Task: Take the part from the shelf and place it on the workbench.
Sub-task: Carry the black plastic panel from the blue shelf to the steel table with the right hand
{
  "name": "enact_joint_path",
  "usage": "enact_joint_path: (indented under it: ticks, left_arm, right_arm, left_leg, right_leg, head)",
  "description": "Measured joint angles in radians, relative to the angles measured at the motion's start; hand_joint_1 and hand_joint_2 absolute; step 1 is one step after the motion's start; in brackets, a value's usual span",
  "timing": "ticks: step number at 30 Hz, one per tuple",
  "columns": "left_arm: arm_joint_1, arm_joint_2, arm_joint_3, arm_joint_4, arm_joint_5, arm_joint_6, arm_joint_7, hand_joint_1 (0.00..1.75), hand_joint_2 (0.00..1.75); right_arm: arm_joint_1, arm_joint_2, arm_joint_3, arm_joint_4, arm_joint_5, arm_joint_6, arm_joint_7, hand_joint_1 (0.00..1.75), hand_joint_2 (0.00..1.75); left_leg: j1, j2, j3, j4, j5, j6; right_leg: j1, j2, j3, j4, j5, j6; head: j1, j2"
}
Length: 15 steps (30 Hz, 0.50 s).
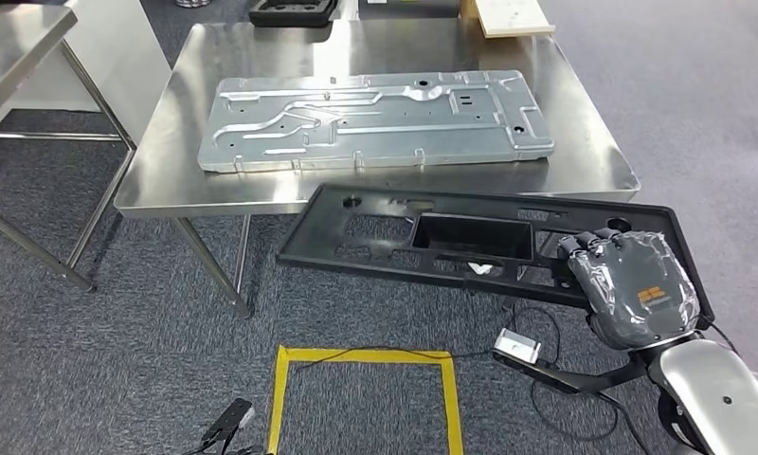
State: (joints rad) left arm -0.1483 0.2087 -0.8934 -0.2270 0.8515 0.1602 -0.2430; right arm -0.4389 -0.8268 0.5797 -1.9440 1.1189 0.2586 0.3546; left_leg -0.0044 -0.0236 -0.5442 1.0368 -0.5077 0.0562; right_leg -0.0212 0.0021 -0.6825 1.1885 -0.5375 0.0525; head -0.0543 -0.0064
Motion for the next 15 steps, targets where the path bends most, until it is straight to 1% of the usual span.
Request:
enact_joint_path:
  ticks: [1,2,3,4,6,7,8,9,11,12,13,14,15]
  left_arm:
    - [0.001,0.001,0.000,0.000,0.000,0.003,0.001,0.00,1.75]
    - [0.001,0.002,0.000,0.000,0.000,0.007,0.002,0.00,1.75]
    - [0.003,0.003,0.000,0.000,0.000,0.009,0.003,0.00,1.75]
    - [0.005,0.004,0.000,0.000,0.000,0.010,0.004,0.00,1.75]
    - [0.010,0.007,0.000,0.000,0.000,0.011,0.004,0.00,1.75]
    - [0.010,0.009,0.000,0.000,0.000,0.012,0.003,0.00,1.75]
    - [0.009,0.010,0.000,0.000,0.000,0.014,0.003,0.00,1.75]
    - [0.008,0.010,0.000,0.000,0.000,0.015,0.003,0.00,1.75]
    - [0.009,0.010,0.000,0.000,-0.001,0.021,0.003,0.00,1.75]
    - [0.012,0.010,0.000,0.000,-0.002,0.027,0.004,0.00,1.75]
    - [0.013,0.009,0.000,0.000,-0.003,0.034,0.006,0.00,1.75]
    - [0.015,0.009,0.000,0.000,-0.004,0.042,0.008,0.00,1.75]
    - [0.015,0.009,0.000,0.000,-0.004,0.050,0.011,0.00,1.75]
  right_arm:
    - [0.004,0.001,0.002,0.000,0.001,0.000,-0.003,1.75,1.75]
    - [0.009,0.003,0.004,0.000,0.000,0.000,-0.005,1.75,1.75]
    - [0.014,0.004,0.005,-0.002,-0.004,0.001,-0.005,1.75,1.75]
    - [0.018,0.005,0.004,-0.006,-0.009,0.002,-0.004,1.75,1.75]
    - [0.025,0.006,-0.001,-0.014,-0.021,0.003,0.000,1.75,1.75]
    - [0.028,0.005,-0.005,-0.018,-0.027,0.004,0.001,1.75,1.75]
    - [0.030,0.005,-0.008,-0.021,-0.031,0.004,0.003,1.75,1.75]
    - [0.032,0.004,-0.011,-0.024,-0.034,0.006,0.005,1.75,1.75]
    - [0.037,0.004,-0.017,-0.030,-0.037,0.010,0.009,1.75,1.75]
    - [0.041,0.003,-0.020,-0.032,-0.039,0.013,0.010,1.75,1.75]
    - [0.046,0.002,-0.023,-0.033,-0.041,0.017,0.011,1.75,1.75]
    - [0.052,-0.001,-0.027,-0.034,-0.044,0.019,0.012,1.75,1.75]
    - [0.057,-0.004,-0.032,-0.036,-0.049,0.020,0.012,1.75,1.75]
  left_leg:
    - [0.001,-0.001,0.012,0.001,-0.011,-0.006]
    - [0.000,-0.002,0.019,0.001,-0.022,-0.013]
    - [-0.001,-0.002,0.023,-0.002,-0.031,-0.020]
    - [-0.002,-0.001,0.029,-0.001,-0.035,-0.027]
    - [-0.004,0.002,0.037,-0.004,-0.044,-0.038]
    - [-0.003,0.005,0.037,0.012,-0.050,-0.043]
    - [-0.002,0.008,0.021,0.042,-0.063,-0.049]
    - [0.000,0.012,-0.008,0.094,-0.081,-0.054]
    - [0.001,0.015,-0.088,0.213,-0.123,-0.058]
    - [0.000,0.016,-0.119,0.246,-0.131,-0.056]
    - [-0.001,0.016,-0.136,0.251,-0.122,-0.052]
    - [-0.003,0.016,-0.134,0.215,-0.088,-0.044]
    - [-0.006,0.016,-0.119,0.155,-0.039,-0.032]
  right_leg:
    - [0.000,-0.001,0.006,-0.055,0.048,-0.001]
    - [0.000,-0.003,0.011,-0.097,0.081,-0.005]
    - [0.002,-0.005,0.014,-0.122,0.103,-0.011]
    - [0.004,-0.005,0.014,-0.126,0.102,-0.020]
    - [0.001,-0.003,0.027,-0.132,0.107,-0.037]
    - [0.000,-0.002,0.034,-0.134,0.105,-0.044]
    - [0.000,-0.002,0.042,-0.134,0.102,-0.050]
    - [0.002,-0.001,0.048,-0.134,0.097,-0.054]
    - [0.006,-0.002,0.060,-0.134,0.085,-0.059]
    - [0.009,-0.001,0.068,-0.134,0.078,-0.061]
    - [0.013,-0.001,0.077,-0.134,0.071,-0.062]
    - [0.018,-0.001,0.088,-0.134,0.064,-0.064]
    - [0.022,-0.001,0.099,-0.134,0.056,-0.065]
  head:
    - [0.001,0.000]
    - [0.002,0.000]
    - [0.004,0.000]
    - [0.004,0.000]
    - [0.003,0.000]
    - [0.002,0.000]
    - [0.002,0.000]
    - [0.001,0.000]
    - [0.001,0.000]
    - [0.001,0.000]
    - [0.001,0.000]
    - [0.001,0.000]
    - [0.002,0.000]
